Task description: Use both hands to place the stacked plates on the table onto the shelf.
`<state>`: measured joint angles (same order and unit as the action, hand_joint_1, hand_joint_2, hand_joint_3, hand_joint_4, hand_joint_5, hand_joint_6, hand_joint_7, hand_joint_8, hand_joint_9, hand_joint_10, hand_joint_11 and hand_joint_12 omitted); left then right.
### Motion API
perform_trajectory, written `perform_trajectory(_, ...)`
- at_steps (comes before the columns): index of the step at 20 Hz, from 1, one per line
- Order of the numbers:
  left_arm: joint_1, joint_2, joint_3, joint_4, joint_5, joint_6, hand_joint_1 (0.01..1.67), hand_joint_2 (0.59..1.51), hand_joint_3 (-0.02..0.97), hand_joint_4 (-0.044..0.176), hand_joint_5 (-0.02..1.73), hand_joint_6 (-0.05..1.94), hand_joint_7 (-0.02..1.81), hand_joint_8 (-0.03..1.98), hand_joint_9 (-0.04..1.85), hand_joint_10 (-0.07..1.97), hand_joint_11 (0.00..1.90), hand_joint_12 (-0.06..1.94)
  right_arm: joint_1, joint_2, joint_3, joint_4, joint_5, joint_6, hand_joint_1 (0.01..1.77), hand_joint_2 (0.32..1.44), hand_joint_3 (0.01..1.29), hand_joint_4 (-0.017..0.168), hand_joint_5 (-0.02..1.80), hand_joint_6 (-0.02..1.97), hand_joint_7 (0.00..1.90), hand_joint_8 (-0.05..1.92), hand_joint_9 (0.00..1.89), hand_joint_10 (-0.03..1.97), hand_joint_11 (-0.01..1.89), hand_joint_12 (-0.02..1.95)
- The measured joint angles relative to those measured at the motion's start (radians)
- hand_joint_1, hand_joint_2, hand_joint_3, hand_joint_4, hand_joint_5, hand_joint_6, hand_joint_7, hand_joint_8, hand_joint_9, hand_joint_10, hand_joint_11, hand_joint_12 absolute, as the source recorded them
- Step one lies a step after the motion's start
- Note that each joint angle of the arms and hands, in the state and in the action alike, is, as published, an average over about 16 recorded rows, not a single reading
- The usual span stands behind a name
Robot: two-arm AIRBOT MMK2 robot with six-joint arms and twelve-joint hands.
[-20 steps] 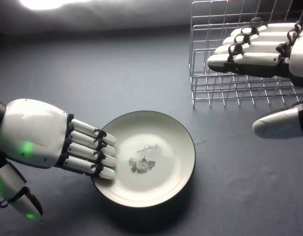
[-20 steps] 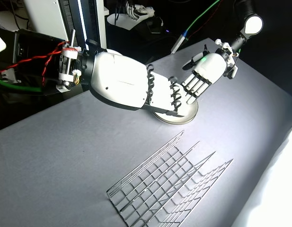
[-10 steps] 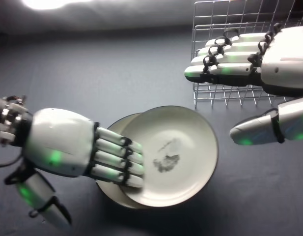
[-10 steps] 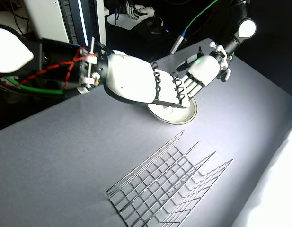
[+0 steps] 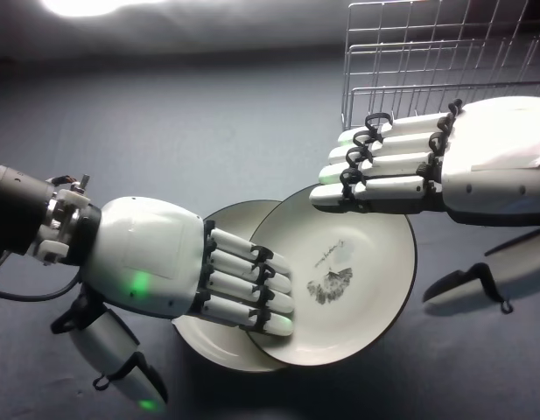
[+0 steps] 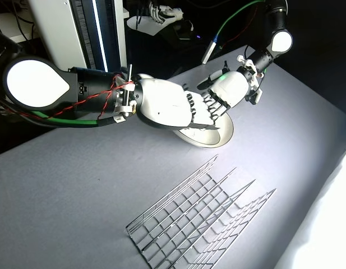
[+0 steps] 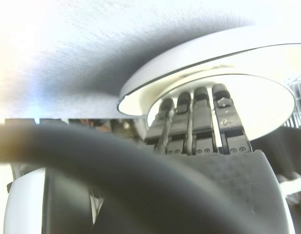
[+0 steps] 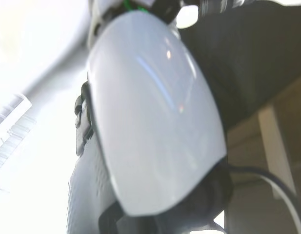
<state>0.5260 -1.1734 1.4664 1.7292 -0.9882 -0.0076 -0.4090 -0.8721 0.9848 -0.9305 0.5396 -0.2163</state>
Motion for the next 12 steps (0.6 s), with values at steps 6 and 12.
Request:
perform_trajectory(6, -0.009, -0.012, -0.003, 0.0, 0.01, -0.003, 0.02, 1.118, 0.021, -0.007, -0.02, -0.03, -0.02, -0.03, 0.01, -0.02, 0.01, 0.0, -0.022, -0.007, 0.005, -0.031, 0.036, 0.003, 0.87, 0.97, 0.01, 0.0, 0.02, 0.01, 0.01, 0.02, 0.02, 0.01, 0.02, 0.0)
perform_trajectory(12, -0.014, -0.02, -0.001, 0.001, 0.012, -0.005, 0.02, 1.119, 0.021, -0.008, -0.02, -0.03, -0.02, -0.03, 0.01, -0.02, 0.01, 0.0, -0.035, -0.019, 0.012, -0.047, 0.049, 0.006, 1.18, 0.9, 0.01, -0.002, 0.02, 0.01, 0.01, 0.02, 0.01, 0.01, 0.02, 0.15)
